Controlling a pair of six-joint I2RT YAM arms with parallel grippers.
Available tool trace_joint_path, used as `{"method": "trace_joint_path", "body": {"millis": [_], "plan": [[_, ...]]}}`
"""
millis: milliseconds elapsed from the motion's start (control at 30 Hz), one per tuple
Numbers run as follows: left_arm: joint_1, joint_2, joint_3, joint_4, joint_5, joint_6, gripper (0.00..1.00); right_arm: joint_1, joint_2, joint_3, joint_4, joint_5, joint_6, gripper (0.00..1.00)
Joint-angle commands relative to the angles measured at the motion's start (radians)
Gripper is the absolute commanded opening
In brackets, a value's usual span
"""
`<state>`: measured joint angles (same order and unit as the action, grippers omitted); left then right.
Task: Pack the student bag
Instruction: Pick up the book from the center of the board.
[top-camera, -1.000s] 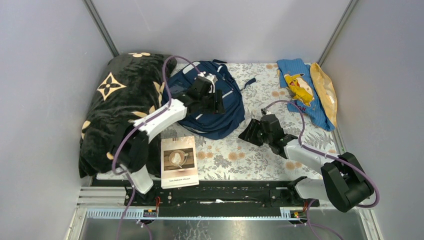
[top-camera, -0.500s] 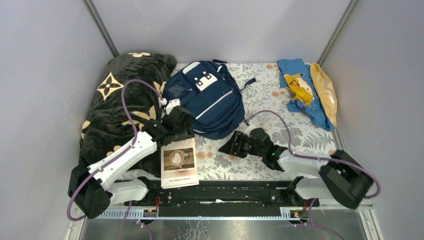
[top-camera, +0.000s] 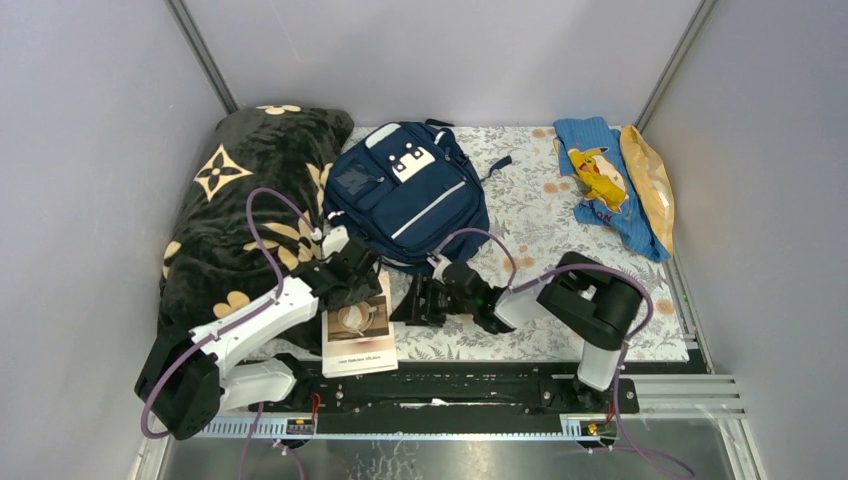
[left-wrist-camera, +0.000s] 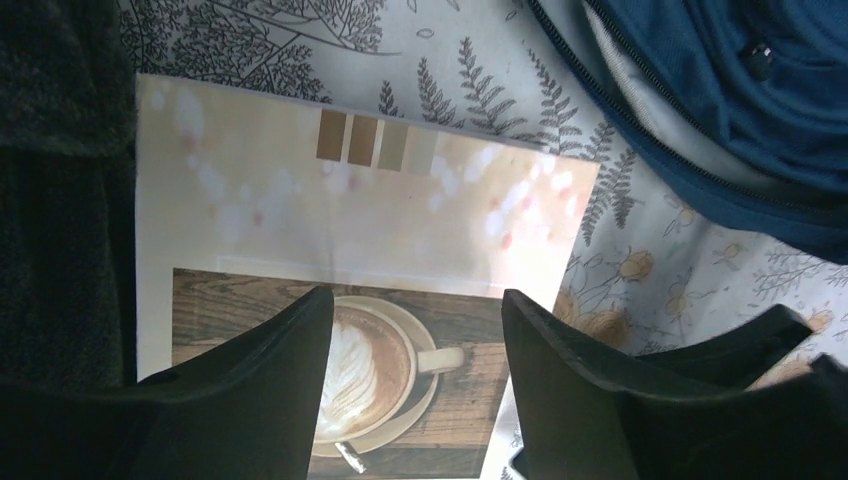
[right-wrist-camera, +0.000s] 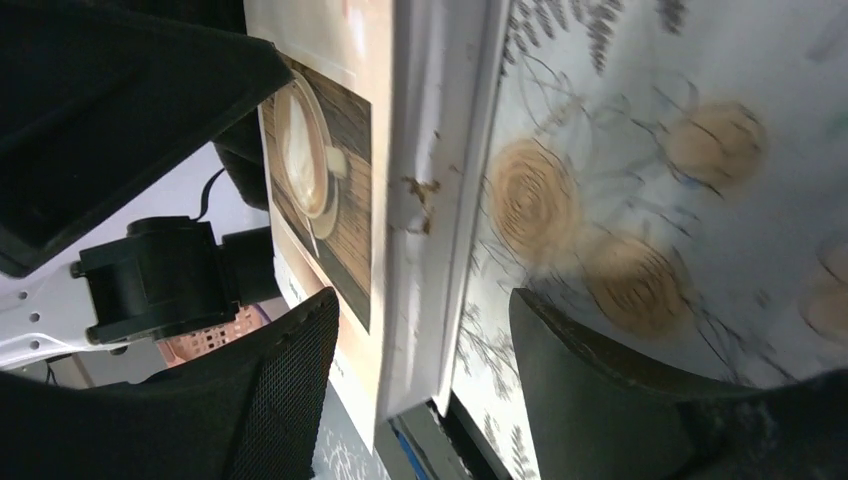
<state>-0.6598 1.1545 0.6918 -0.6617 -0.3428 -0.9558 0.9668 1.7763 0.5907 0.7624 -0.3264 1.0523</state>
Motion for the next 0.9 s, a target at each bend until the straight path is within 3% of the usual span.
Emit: {"method": "trace_joint_path", "body": {"millis": [0,267,433,567,867], "plan": [[0.038,-0.006,-0.006,0.095,-0.029,-0.015,0.69,0.027,0.093,0.084,0.084,-0.026,0.019,0.70],[0.132,-0.055,-0.090,0.189,0.082,-0.007,0.67,0.034,0.179,0.172,0.074,-0.022,0.035,0.64],[0.137,-0.056,-0.091,0.200,0.099,0.011,0.67,0.034,0.166,0.155,0.097,-0.015,0.046,0.36],[0.138,-0.065,-0.098,0.210,0.109,0.016,0.66,0.034,0.124,0.124,0.109,-0.009,0.050,0.00],[0.135,-0.146,-0.051,0.221,0.187,0.069,0.67,0.001,-0.105,-0.007,0.018,0.028,-0.035,0.00]]}}
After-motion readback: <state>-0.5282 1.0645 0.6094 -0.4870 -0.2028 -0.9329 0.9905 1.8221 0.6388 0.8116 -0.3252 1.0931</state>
